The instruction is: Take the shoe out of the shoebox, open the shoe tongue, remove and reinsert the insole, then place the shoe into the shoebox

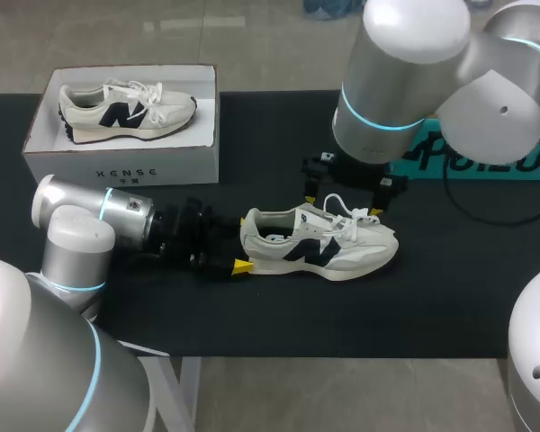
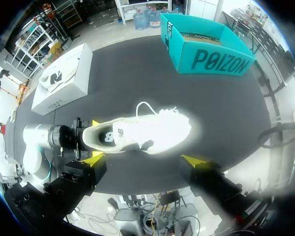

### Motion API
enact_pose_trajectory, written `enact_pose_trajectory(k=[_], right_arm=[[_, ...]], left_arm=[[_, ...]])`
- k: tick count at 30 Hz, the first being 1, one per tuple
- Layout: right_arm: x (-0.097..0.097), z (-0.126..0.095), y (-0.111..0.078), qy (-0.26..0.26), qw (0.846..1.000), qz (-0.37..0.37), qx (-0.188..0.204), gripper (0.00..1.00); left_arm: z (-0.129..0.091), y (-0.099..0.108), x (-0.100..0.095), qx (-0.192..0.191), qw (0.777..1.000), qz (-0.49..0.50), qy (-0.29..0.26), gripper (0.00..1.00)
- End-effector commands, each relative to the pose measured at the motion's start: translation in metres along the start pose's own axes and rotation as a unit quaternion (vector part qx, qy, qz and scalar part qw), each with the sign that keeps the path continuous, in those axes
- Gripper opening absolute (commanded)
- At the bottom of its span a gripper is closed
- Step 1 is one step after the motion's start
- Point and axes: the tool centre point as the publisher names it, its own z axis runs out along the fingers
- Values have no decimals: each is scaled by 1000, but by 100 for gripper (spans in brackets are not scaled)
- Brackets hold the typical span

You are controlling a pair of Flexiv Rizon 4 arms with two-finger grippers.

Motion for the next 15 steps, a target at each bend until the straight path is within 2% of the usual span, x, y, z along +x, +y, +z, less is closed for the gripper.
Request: enact_pose_trajectory(k=[1, 5, 10, 15], right_arm=[[41, 29, -4, -59, 998, 11, -8, 100], [57, 53, -8, -87, 996, 19, -2, 100], [64, 80, -8, -106, 994, 29, 27, 100], [69, 92, -11, -127, 991, 9, 30, 100]], left_arm=[[3, 3, 1, 0, 1000, 0, -1, 0], [3, 3, 1, 0, 1000, 0, -1, 0], [3, 3, 1, 0, 1000, 0, -1, 0], [3, 3, 1, 0, 1000, 0, -1, 0]])
